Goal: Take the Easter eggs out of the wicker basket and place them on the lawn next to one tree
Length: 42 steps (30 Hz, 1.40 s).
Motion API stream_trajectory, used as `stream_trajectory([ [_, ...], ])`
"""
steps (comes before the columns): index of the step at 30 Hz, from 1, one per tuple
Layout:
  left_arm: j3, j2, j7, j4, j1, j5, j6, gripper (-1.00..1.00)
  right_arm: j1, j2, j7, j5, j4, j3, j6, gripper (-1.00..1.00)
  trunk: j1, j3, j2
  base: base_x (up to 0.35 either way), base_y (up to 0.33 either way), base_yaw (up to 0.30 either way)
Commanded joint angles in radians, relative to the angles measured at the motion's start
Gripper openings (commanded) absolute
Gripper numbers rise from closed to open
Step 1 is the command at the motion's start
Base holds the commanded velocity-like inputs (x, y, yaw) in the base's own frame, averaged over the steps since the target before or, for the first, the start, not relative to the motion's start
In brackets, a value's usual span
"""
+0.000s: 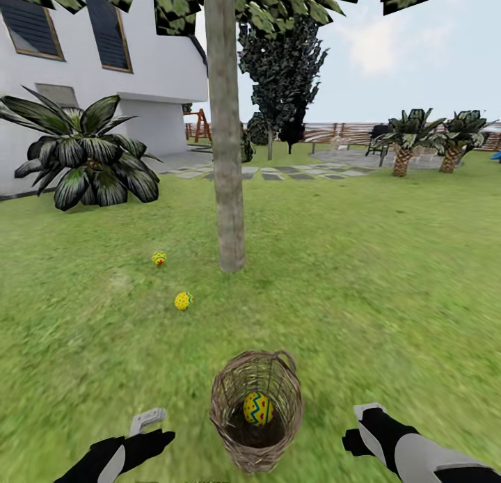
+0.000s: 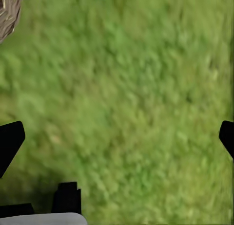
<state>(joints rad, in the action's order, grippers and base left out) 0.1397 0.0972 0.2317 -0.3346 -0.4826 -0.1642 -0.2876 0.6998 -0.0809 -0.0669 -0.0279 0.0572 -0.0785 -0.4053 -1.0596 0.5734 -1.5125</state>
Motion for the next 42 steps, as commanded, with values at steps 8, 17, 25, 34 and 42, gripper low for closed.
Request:
stream_trajectory([
  [8, 0.006, 0.0, 0.004, 0.003, -0.001, -0.007, -0.009, 1.0, 0.0, -0.001, 0.001, -0.003, 0.003, -0.006, -0.007, 1.0, 0.0, 0.001, 0.0, 0.0, -0.35, 0.3],
  [17, 0.006, 0.001, 0.003, 0.003, -0.001, -0.008, -0.009, 1.0, 0.0, 0.0, 0.002, -0.003, 0.003, -0.007, -0.009, 1.0, 0.0, 0.001, 0.0, 0.0, -0.35, 0.3],
  [25, 0.006, 0.001, 0.004, 0.003, -0.001, -0.008, -0.009, 1.0, 0.0, 0.0, 0.002, -0.004, 0.003, -0.007, -0.009, 1.0, 0.0, 0.001, 0.0, 0.0, -0.35, 0.3],
  [34, 0.006, 0.001, 0.005, 0.003, -0.001, -0.008, -0.008, 1.0, 0.0, 0.0, 0.002, -0.006, -0.015, -0.007, -0.006, 1.0, 0.0, 0.001, 0.0, 0.0, -0.35, 0.3],
  [42, 0.006, 0.001, 0.005, 0.003, -0.001, -0.008, -0.008, 1.0, 0.0, 0.0, 0.002, -0.005, -0.016, -0.007, -0.006, 1.0, 0.0, 0.001, 0.0, 0.0, -0.35, 0.3],
])
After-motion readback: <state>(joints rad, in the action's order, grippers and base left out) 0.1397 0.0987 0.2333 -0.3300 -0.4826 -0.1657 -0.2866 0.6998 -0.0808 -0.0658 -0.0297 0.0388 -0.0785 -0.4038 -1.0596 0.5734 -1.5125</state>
